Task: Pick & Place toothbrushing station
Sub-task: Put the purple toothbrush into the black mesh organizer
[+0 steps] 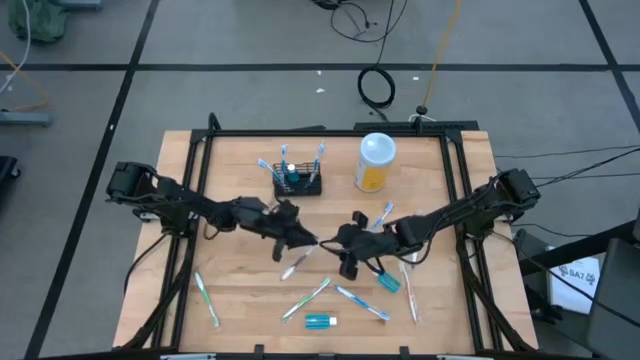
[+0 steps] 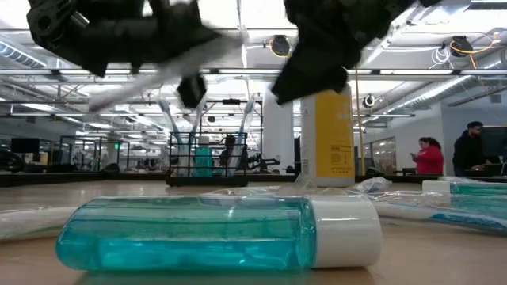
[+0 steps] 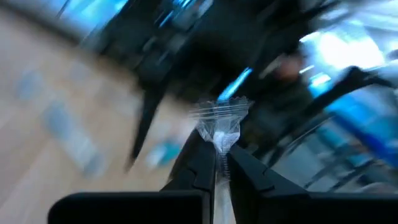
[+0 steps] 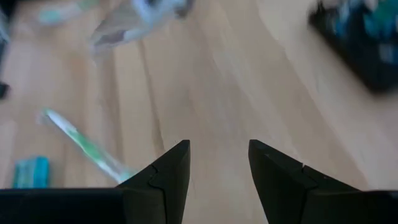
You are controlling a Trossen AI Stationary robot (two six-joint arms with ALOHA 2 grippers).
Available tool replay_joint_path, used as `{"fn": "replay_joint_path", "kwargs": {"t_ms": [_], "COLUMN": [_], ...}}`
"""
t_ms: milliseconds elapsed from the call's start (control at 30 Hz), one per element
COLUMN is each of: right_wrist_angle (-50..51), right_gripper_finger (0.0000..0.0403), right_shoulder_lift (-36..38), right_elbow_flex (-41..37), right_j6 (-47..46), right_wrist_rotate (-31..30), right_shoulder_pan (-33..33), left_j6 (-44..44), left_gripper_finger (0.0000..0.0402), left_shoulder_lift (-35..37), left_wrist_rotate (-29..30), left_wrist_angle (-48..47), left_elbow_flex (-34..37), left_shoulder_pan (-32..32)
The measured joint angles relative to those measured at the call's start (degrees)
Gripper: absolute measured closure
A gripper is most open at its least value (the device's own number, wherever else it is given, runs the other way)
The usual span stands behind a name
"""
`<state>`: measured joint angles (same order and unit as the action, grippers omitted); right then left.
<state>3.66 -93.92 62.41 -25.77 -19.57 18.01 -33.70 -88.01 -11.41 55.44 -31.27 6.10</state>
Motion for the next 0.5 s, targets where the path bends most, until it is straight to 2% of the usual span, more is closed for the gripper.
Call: {"fn": "replay_joint_path", "kwargs": {"t_ms": [133, 233, 500], "right_wrist_angle": [-10.68, -17.94, -41.2], "right_gripper_finger": [0.0248, 0.0248, 0.0248], "right_shoulder_lift": [0.0, -0.36, -0.48], "right_elbow_flex": [0.0, -0.05, -6.74], "right_j6": [7.18, 10.21, 17.28], "right_wrist_rotate": [0.15, 0.18, 0.42], "right_shoulder_pan": [0.03, 0.1, 0.9], "left_j6": [2.42, 4.61, 9.57], "left_gripper_finger": [0.0376, 0.0376, 0.0376], "left_shoulder_lift": [0.0, 0.07, 0.07], "left_wrist_rotate": [-3.9, -4.64, -4.65], "left_wrist_angle": [13.73, 19.86, 22.19], "left_elbow_flex": [-0.02, -0.02, -0.04], "left_shoulder_pan": [-0.72, -0.89, -0.8]}}
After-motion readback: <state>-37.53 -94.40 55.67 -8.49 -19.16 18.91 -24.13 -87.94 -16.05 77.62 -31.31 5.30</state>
